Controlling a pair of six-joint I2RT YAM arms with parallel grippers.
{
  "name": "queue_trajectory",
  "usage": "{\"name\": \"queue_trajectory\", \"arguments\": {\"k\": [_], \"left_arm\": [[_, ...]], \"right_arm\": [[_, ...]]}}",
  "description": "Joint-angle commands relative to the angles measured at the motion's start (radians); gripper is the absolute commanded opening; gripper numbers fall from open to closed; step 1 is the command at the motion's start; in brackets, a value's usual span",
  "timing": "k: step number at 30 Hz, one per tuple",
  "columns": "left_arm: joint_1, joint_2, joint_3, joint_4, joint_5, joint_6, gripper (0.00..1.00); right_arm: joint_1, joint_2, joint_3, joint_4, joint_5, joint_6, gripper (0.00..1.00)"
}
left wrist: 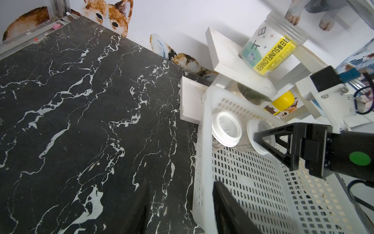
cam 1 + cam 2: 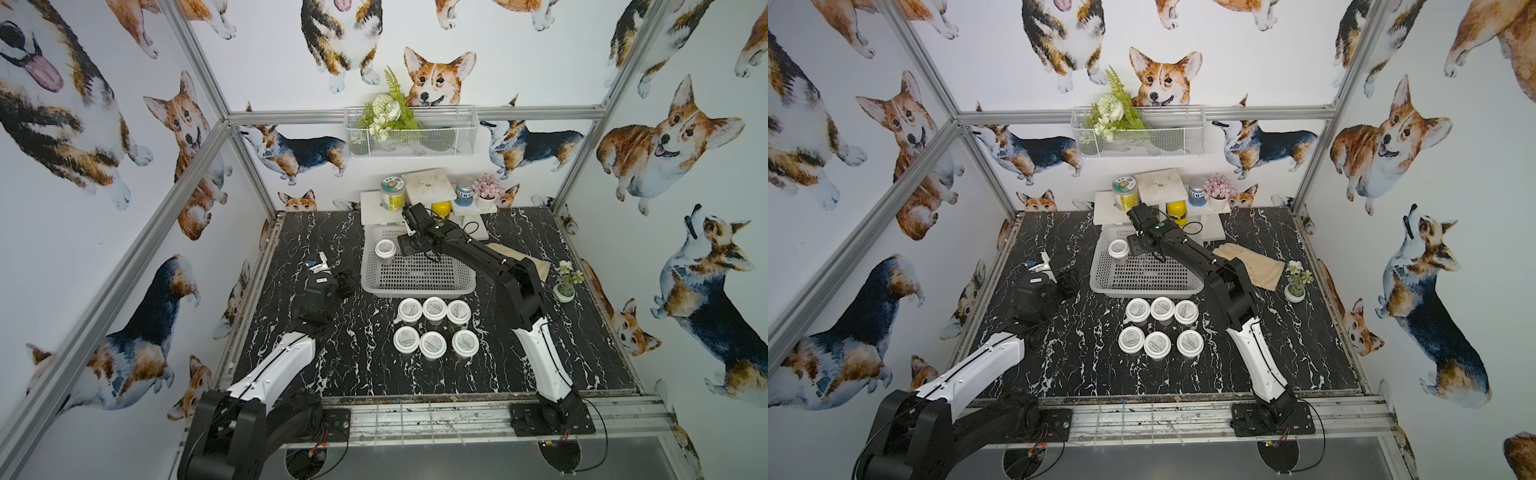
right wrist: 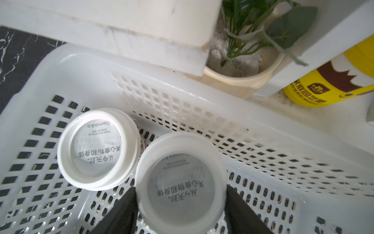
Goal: Put the yogurt in the basket
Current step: Place the yogurt in the basket.
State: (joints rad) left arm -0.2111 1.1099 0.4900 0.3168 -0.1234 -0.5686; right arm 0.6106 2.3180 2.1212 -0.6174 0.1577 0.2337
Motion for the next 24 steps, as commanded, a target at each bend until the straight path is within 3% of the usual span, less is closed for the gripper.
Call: {"name": "queue_trajectory", "arguments": {"k": [1,10,19,24], "left_arm": [[0.001,0.0,0.008,0.032,0.007,0.014,0.55],[0.001,0.001,0.007,0.033,0.005,0.014,0.55],[0.001,-0.001,0.007,0.032,0.005,0.015,0.55],[0.001,-0.001,0.007,0.033,0.005,0.014,0.55]], "right_arm": [[0.009,0.008,0.017,-0.033,0.017,-0.006,0.69],[0.012,0.038,0.047,-0.058,0.017,-0.007,0.72],[0.011,0.05,0.058,-0.059,0.032,-0.005,0.86],[0.012,0.04,0.059,-0.06,0.032,-0.002,0.88]]}}
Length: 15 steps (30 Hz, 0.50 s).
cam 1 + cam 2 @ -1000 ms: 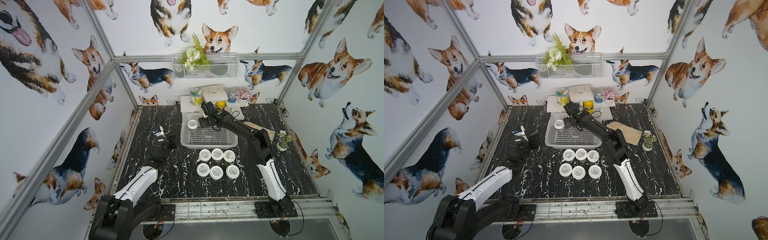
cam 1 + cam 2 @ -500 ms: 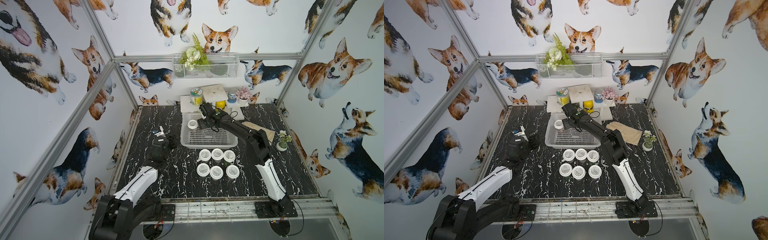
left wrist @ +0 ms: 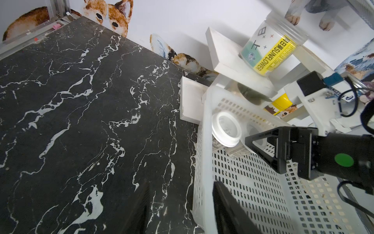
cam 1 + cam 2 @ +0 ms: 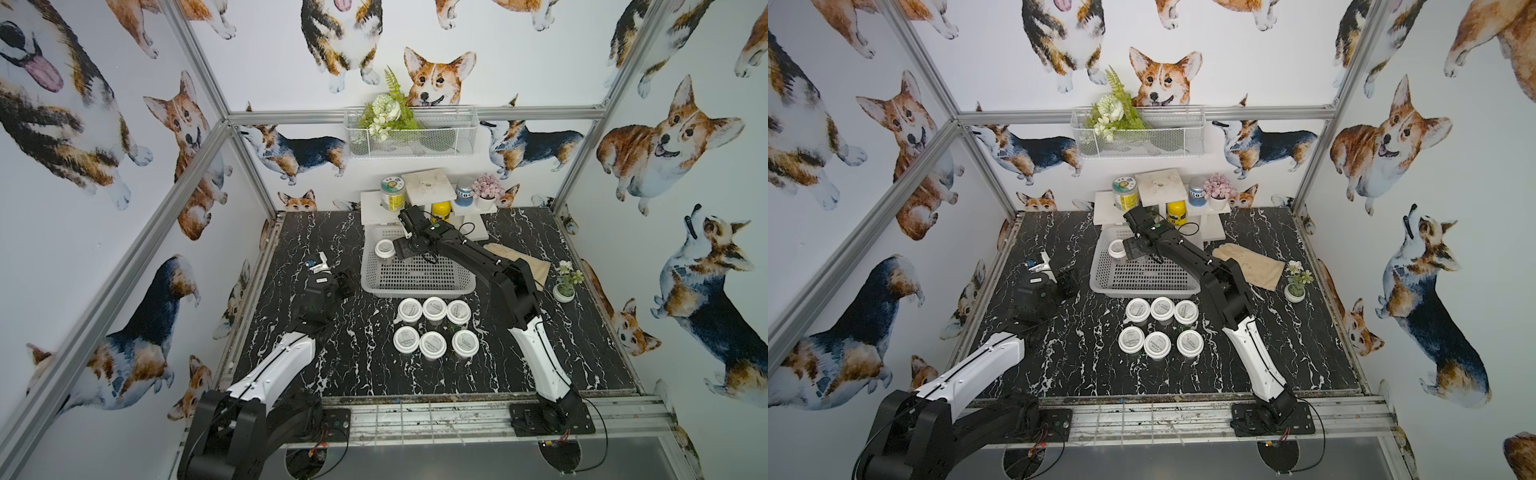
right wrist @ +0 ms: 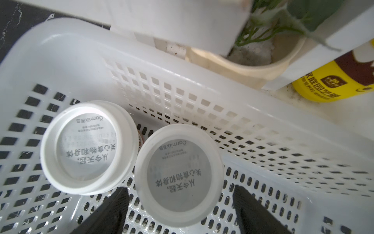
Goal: Put the yogurt in the basket
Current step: Place the yogurt in the basket.
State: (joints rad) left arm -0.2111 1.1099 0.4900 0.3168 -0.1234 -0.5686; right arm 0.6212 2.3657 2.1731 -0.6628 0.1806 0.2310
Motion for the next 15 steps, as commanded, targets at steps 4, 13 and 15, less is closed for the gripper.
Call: {"name": "queue_trajectory", "arguments": {"k": [4,13,15], "left_arm": [[0.001,-0.001,0.008,0.032,0.005,0.014,0.55],[0.001,-0.002,0.006,0.033,0.002,0.014,0.55],[0.001,-0.002,0.007,0.033,0.002,0.014,0.55]], "right_arm": [[0.001,-0.046,-0.009,0.001,-0.008,-0.002,0.9],[-0.001,-0.159,-0.178,0.081,-0.061,-0.004,0.78],[-0.003,-0.183,-0.224,0.102,-0.073,0.002,0.74]]}}
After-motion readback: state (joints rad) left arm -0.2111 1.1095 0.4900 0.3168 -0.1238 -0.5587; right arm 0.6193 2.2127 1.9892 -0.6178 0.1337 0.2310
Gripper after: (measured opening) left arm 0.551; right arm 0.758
